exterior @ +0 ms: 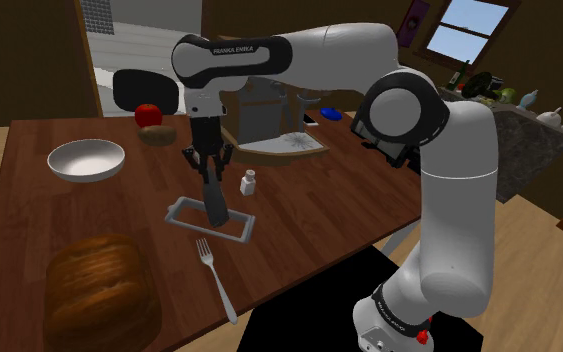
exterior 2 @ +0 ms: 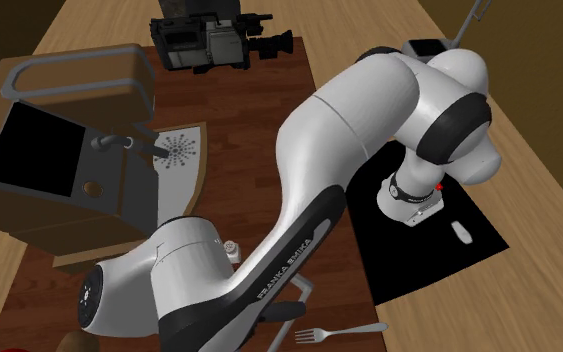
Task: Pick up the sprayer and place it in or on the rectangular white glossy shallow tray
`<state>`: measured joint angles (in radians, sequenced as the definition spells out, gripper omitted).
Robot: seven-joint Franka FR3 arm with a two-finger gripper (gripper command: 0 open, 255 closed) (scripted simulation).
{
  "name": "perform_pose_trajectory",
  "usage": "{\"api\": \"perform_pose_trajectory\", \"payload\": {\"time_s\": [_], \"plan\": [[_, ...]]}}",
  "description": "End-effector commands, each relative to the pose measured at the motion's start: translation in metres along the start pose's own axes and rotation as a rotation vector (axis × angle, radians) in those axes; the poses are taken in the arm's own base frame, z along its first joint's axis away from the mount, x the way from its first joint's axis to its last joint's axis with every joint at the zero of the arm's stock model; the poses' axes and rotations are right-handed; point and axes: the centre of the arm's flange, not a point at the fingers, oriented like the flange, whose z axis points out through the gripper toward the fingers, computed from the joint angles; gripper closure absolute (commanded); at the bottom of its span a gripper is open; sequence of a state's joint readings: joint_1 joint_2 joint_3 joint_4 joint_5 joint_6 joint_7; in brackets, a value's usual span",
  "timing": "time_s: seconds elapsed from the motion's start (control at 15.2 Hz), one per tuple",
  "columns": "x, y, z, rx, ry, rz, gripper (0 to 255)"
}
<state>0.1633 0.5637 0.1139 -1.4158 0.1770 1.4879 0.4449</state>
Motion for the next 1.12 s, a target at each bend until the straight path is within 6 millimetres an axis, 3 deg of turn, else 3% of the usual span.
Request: {"api": "perform_pose_trajectory", "payload": {"time_s": [0.0,0.13,0.59,0.66,0.99,1.06], "plan": [[0.006,-0.001,0.01,0.0,0.001,0.0,255],[0.011,-0.001,0.018,0.0,0.001,0.0,255],[0.011,-0.001,0.018,0.0,0.001,0.0,255],[0.011,0.0,0.018,0.0,0.001,0.0,0],[0.011,-0.001,0.018,0.0,0.001,0.0,0],[0.011,-0.001,0.005,0.0,0.001,0.0,0]]}}
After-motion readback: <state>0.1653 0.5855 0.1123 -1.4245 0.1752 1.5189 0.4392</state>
